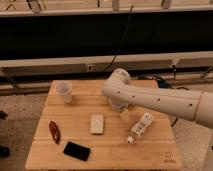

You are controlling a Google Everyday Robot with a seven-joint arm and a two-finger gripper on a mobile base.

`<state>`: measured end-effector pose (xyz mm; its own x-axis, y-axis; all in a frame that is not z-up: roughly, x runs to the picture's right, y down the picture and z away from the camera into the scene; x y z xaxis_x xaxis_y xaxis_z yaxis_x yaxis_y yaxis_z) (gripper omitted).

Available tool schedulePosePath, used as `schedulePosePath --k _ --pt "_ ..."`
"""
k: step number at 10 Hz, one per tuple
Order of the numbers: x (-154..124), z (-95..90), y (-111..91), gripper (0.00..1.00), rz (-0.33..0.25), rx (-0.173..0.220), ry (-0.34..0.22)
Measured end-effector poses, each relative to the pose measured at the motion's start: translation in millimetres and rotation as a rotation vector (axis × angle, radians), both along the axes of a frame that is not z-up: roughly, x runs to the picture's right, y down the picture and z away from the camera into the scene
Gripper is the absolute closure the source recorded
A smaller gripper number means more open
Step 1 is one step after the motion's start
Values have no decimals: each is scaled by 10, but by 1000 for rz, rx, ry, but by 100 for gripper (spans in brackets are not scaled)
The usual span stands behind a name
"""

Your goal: Wipe the white sponge on the table

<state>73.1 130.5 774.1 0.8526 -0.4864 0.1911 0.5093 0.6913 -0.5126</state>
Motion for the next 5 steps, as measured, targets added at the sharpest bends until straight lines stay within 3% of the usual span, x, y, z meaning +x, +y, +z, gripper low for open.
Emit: schedulePosePath --k 2,5 --pt "-36 141 110 20 -34 -16 -21" --pt "-290 198 133 20 -85 -38 -62"
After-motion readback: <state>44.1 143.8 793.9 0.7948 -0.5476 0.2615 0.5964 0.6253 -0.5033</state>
